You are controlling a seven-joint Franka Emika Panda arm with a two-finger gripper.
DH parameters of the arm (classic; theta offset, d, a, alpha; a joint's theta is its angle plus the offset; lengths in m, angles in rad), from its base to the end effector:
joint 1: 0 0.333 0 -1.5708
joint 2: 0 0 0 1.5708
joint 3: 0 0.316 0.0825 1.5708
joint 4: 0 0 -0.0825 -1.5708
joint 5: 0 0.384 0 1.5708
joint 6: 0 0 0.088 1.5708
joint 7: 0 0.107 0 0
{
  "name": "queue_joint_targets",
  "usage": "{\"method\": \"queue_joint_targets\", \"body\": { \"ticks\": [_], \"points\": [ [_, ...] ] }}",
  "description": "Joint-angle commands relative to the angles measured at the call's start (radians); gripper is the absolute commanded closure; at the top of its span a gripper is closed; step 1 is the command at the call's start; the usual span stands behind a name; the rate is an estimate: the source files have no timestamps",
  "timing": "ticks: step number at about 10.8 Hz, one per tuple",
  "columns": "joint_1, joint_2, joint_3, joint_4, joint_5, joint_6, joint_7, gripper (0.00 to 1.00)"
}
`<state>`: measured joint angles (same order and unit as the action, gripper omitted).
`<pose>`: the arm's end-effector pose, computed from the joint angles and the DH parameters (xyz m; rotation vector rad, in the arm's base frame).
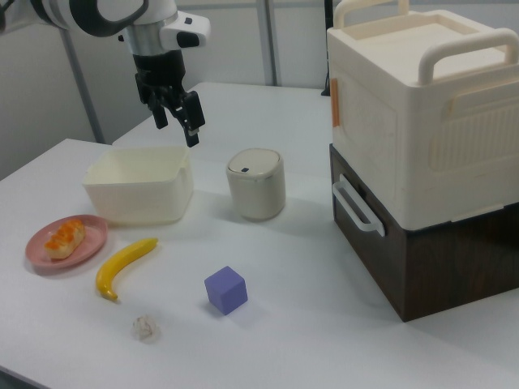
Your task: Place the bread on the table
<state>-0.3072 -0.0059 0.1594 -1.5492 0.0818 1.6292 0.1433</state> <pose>0.5543 -0.0738 0.6437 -3.0255 0.4454 -0.1316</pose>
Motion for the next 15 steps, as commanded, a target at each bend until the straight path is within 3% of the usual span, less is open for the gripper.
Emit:
{"method": "queue_joint_targets", "body": {
  "ticks": [1, 7, 10, 15],
  "points": [
    [0.007, -0.014, -0.006, -0.008, -0.013, -0.020, -0.008, 0.00],
    [0.008, -0.014, -0.003, -0.008, -0.017, -0.019, -0.011, 0.00],
    [0.014, -0.012, 0.006, -0.008, -0.085, -0.019, -0.021, 0.00],
    [0.011, -0.012, 0.005, -0.008, -0.082, -0.022, -0.021, 0.00]
  ]
}}
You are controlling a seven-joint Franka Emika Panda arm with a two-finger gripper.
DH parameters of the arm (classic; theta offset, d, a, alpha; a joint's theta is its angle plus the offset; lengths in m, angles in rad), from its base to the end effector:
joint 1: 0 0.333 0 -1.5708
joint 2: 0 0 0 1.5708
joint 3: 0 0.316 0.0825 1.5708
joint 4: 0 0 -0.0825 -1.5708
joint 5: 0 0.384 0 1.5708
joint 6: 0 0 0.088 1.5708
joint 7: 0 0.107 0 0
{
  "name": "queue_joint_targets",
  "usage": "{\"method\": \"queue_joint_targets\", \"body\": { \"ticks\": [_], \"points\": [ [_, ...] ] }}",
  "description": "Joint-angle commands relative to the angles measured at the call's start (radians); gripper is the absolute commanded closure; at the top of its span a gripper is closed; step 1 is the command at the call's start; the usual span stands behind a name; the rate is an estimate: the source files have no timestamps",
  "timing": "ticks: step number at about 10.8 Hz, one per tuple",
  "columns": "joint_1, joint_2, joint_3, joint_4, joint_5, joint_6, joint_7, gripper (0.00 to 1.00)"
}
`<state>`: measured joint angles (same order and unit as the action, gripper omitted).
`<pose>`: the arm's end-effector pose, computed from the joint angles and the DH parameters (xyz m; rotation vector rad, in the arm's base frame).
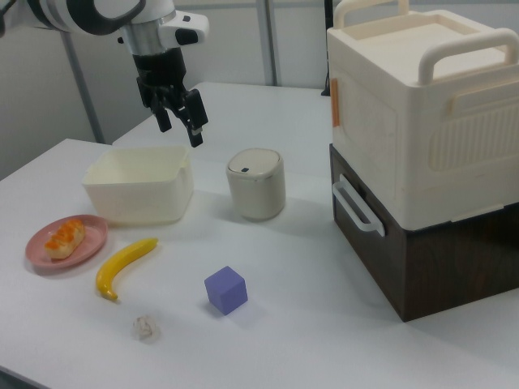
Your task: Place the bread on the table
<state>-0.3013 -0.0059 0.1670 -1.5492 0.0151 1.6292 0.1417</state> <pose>0.5543 -0.0730 0.6434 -3.0945 0.4301 -0.1341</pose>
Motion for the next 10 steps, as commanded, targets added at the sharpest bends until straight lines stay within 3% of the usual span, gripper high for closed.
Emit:
{"method": "queue_joint_targets", "body": {
  "ticks": [1, 5, 10],
  "points": [
    [0.001, -0.011, -0.004, -0.006, -0.003, -0.029, -0.019, 0.00],
    [0.001, 0.000, -0.009, 0.017, 0.006, -0.110, -0.088, 0.00],
    [0.014, 0.000, 0.000, -0.008, 0.000, -0.080, -0.067, 0.00]
  ]
}}
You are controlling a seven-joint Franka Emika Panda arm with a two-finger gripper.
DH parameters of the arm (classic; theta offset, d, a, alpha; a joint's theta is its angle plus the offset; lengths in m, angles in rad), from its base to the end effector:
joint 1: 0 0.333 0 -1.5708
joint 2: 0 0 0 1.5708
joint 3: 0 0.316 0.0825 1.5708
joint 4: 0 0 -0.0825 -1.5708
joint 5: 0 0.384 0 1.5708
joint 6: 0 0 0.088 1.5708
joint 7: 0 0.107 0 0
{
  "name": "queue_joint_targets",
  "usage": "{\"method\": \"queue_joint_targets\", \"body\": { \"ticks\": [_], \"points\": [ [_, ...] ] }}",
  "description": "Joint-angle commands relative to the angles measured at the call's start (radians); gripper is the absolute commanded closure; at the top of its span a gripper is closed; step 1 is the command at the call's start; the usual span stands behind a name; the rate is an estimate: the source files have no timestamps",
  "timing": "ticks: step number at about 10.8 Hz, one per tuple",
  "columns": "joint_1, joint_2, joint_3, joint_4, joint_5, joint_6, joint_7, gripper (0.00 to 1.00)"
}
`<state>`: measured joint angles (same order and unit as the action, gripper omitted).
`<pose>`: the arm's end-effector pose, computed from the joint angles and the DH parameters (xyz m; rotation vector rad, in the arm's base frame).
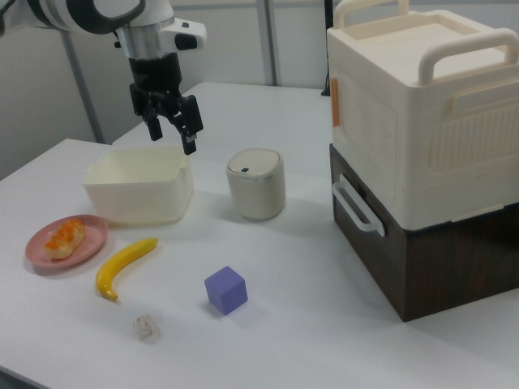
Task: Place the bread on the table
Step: 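Move the open gripper over the bread roll on the pink plate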
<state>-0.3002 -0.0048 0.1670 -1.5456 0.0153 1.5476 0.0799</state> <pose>0.5465 -0.0713 0.6369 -3.1096 0.3319 -0.0111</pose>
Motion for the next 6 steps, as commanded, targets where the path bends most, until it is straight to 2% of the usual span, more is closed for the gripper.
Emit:
{"method": "queue_joint_targets", "body": {
  "ticks": [1, 2, 4, 6],
  "points": [
    [0.027, -0.001, 0.008, -0.031, -0.004, 0.035, 0.015, 0.00],
    [0.064, 0.011, 0.014, -0.059, -0.014, 0.076, 0.043, 0.00],
    [0.172, 0.078, 0.041, -0.085, -0.130, 0.104, 0.131, 0.00],
    [0.242, 0.111, 0.069, -0.082, -0.175, 0.104, 0.172, 0.00]
  ]
}}
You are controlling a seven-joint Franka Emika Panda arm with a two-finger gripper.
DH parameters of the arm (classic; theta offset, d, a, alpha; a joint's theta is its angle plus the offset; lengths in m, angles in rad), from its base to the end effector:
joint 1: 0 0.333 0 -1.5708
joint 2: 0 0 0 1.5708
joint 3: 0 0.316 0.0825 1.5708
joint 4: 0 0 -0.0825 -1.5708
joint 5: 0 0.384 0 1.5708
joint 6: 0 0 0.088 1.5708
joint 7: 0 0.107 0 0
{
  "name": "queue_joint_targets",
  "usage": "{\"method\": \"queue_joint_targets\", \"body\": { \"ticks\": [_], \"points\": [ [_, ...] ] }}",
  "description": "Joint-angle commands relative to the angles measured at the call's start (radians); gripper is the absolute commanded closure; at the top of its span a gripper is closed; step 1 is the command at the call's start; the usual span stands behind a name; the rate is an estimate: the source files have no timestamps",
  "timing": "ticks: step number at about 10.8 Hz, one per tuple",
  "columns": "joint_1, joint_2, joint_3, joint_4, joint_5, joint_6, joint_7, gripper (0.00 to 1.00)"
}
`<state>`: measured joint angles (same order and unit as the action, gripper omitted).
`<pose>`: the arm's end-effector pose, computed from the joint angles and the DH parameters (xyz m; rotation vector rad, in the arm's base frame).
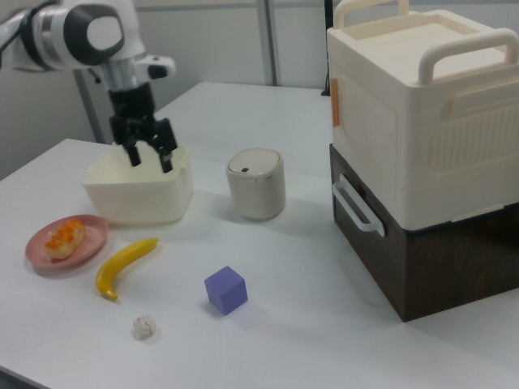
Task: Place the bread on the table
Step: 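Move the open gripper over the bread roll on the pink plate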
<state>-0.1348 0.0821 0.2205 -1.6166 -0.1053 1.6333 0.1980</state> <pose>0.5791 0.0345 0.5630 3.0417 -0.1561 -0.0768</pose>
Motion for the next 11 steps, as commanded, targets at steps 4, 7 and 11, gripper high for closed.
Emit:
{"method": "queue_joint_targets", "body": {
  "ticks": [4, 7, 11],
  "points": [
    [0.230, 0.067, 0.035, -0.011, -0.111, 0.013, 0.141, 0.00],
    [0.323, 0.142, 0.056, -0.009, -0.161, 0.005, 0.242, 0.00],
    [0.449, 0.243, 0.060, 0.001, -0.211, 0.016, 0.262, 0.00]
  ]
}}
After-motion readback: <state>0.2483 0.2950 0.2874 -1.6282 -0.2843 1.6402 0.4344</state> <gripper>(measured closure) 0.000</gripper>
